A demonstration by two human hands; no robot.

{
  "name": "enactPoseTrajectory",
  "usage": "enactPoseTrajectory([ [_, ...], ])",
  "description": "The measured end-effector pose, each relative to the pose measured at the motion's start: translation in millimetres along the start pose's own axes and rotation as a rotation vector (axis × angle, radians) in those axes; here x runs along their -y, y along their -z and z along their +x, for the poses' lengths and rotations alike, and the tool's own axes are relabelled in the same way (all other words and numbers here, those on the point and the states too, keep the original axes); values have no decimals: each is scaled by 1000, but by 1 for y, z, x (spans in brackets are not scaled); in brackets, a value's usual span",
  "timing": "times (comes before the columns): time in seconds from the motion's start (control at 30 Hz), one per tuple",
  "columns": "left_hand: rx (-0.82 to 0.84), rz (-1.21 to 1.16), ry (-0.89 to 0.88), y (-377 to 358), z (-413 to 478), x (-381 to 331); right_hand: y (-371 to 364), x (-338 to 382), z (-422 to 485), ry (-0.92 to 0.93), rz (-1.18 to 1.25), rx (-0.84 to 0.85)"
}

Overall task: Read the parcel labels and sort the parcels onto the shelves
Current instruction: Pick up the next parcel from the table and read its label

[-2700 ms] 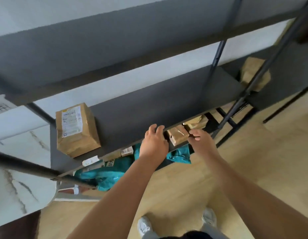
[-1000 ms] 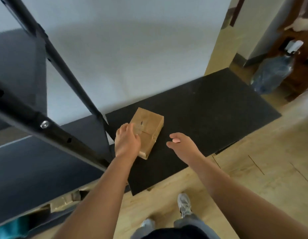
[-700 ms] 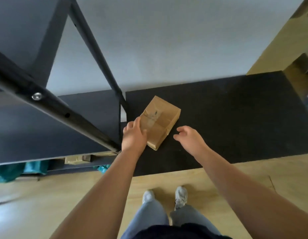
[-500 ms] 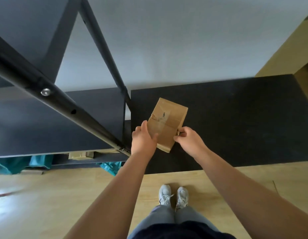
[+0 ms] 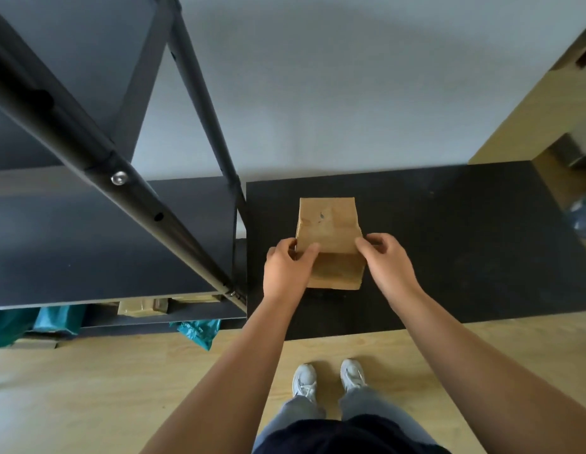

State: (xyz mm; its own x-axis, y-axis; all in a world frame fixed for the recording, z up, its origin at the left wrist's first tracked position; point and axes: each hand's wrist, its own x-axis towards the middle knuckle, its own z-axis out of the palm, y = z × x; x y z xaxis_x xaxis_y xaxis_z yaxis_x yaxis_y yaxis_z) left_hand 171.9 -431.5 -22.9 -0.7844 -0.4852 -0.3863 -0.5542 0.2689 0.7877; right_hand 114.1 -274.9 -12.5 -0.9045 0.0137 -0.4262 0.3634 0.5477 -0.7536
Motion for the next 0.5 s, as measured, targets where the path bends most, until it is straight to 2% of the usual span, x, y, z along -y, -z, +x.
enactPoseTrajectory([
  [0.13, -13, -143, -59, 4, 0, -25, 19, 20, 8, 88, 84, 41],
  [0.37, -77, -124, -27, -9, 3, -40, 38, 21, 23, 179, -49, 146],
  [0.5, -92, -157, 3, -12, 2, -41, 42, 17, 31, 185, 3, 211],
])
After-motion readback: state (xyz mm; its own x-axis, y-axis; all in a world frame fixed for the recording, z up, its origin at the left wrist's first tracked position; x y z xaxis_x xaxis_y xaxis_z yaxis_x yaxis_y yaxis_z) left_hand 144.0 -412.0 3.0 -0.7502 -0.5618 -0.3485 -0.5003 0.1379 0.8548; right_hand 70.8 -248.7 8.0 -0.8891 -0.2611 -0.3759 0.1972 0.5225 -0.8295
